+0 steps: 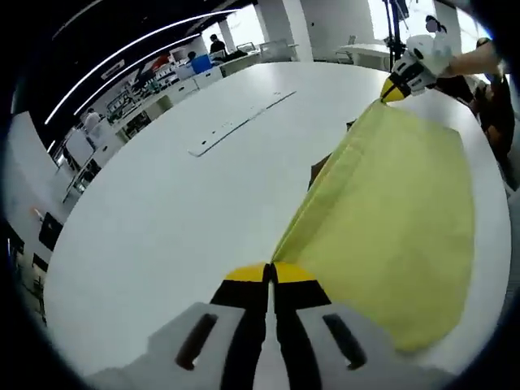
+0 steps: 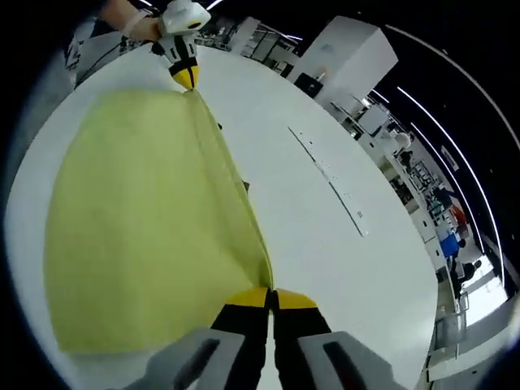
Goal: Fold the garment on the visible template until the final outline fits inside the template.
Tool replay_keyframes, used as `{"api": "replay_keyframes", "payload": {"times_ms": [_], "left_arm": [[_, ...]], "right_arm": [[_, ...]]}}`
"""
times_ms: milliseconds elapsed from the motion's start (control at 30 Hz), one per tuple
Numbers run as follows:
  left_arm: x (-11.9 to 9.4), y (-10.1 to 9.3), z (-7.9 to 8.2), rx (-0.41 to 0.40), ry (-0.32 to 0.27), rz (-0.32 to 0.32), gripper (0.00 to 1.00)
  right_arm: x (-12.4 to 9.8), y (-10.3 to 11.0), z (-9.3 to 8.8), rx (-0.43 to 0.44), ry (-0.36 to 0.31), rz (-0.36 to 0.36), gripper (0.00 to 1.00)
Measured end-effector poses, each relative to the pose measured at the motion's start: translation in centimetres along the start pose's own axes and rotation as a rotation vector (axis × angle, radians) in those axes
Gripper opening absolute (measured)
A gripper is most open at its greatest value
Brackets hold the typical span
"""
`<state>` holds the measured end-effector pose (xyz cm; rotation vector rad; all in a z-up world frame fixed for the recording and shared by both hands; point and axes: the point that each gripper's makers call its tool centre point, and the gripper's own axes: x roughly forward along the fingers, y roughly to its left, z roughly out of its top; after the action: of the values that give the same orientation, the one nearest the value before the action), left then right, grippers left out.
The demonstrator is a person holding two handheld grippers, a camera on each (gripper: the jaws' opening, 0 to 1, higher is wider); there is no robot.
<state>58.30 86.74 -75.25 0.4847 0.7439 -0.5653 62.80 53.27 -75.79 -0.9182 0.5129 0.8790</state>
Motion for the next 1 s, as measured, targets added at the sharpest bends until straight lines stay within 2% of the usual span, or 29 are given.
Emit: {"api": "replay_keyframes", "payload": {"times_ms": [233,333,367,400,467,533,600,667,700,733,800,833,933,967,1000], "left_arm": [[-0.2,-0.4,-0.1,-0.006,-0.003,-0.013,0.00],[-0.4,-0.6,0.1,0.019,-0.010,-0.016,0.00],[-0.5,-0.5,0.1,0.018,-0.011,-0.015,0.02],[-0.6,-0.6,0.2,0.018,-0.016,-0.018,0.06],[-0.6,-0.6,0.0,0.009,-0.016,-0.025,0.19],[-0.7,-0.9,-0.1,0.012,-0.020,-0.042,0.33],[-1.0,-1.4,0.1,0.004,-0.048,-0.072,0.39],[-1.3,-1.3,0.4,0.000,-0.068,-0.067,0.49],[-1.4,-1.4,0.5,-0.012,-0.079,-0.077,0.51],[-1.5,-1.8,0.8,-0.064,-0.098,-0.105,0.53],[-2.0,-1.9,0.8,-0.090,-0.114,-0.124,0.50],[-2.1,-1.8,0.9,-0.095,-0.120,-0.131,0.49],[-2.5,-2.2,1.2,-0.210,-0.160,-0.177,0.66],[-2.8,-2.0,1.5,-0.248,-0.185,-0.180,0.68],[-3.1,-1.9,1.7,-0.255,-0.206,-0.178,0.70]], "right_arm": [[0.2,0.2,-0.2,0.018,0.002,0.008,0.00],[0.2,0.0,-0.2,0.035,-0.003,-0.002,0.00],[0.1,0.0,-0.1,0.037,-0.007,-0.004,0.07],[0.1,0.2,0.0,0.103,-0.024,0.008,0.15],[-0.1,0.1,0.1,0.155,-0.035,0.009,0.27],[-0.5,0.0,0.2,0.185,-0.054,0.008,0.29],[-0.8,0.2,0.5,0.255,-0.080,0.027,0.35],[-1.2,0.2,0.7,0.306,-0.097,0.031,0.41],[-1.4,0.2,0.8,0.326,-0.111,0.037,0.43],[-1.6,0.1,0.8,0.346,-0.123,0.034,0.44],[-1.8,0.0,0.5,0.363,-0.116,0.028,0.44],[-2.0,0.0,0.5,0.406,-0.132,0.031,0.45],[-2.6,-0.1,0.6,0.479,-0.157,0.034,0.50],[-2.8,-0.1,0.7,0.495,-0.171,0.034,0.52],[-3.2,0.1,0.8,0.519,-0.177,0.040,0.55]]}}
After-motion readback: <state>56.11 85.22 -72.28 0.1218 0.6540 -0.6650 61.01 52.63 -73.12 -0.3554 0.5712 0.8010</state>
